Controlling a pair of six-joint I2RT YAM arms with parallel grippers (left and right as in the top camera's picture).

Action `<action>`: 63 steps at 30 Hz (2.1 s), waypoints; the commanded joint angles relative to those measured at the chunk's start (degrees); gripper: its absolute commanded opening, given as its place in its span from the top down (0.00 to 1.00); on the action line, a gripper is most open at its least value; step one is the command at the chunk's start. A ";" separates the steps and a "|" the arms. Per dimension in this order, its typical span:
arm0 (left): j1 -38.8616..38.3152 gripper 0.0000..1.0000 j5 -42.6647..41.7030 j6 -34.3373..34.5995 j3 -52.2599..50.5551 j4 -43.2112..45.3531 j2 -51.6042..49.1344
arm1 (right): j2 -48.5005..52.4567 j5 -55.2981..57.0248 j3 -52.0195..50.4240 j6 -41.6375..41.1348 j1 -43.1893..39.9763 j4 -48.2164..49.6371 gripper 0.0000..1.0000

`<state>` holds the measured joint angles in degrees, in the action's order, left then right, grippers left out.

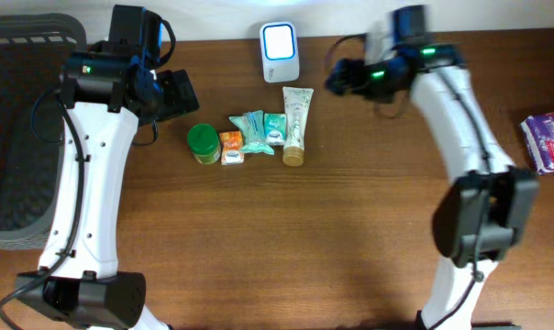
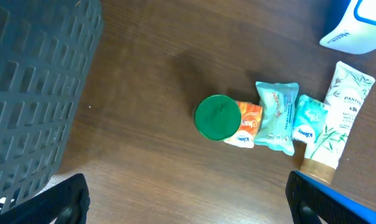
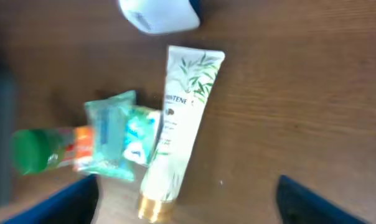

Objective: Scan the item barcode
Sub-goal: 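Carry the tissue pack right and place it at the table's right edge, then grasp the white Pantene tube with the right gripper, then hold the tube at the scanner, then place it beside the tissues at right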

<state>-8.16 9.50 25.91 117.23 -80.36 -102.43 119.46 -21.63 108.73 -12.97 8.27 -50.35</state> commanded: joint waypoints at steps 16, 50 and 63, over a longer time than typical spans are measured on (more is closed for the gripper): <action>0.35 0.01 0.42 -0.74 0.50 0.09 0.79 | 14.78 19.26 0.28 -8.57 10.88 3.02 0.95; 0.35 0.01 0.44 -0.74 0.50 0.11 0.79 | 4.09 -6.10 3.50 -8.46 0.42 -12.37 0.96; 0.35 0.01 0.42 -0.74 0.50 0.09 0.79 | 12.50 26.84 5.11 -1.84 12.66 45.29 0.96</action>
<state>-8.16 9.50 25.91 117.23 -80.25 -102.43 128.79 1.91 112.68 -16.25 21.50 -8.62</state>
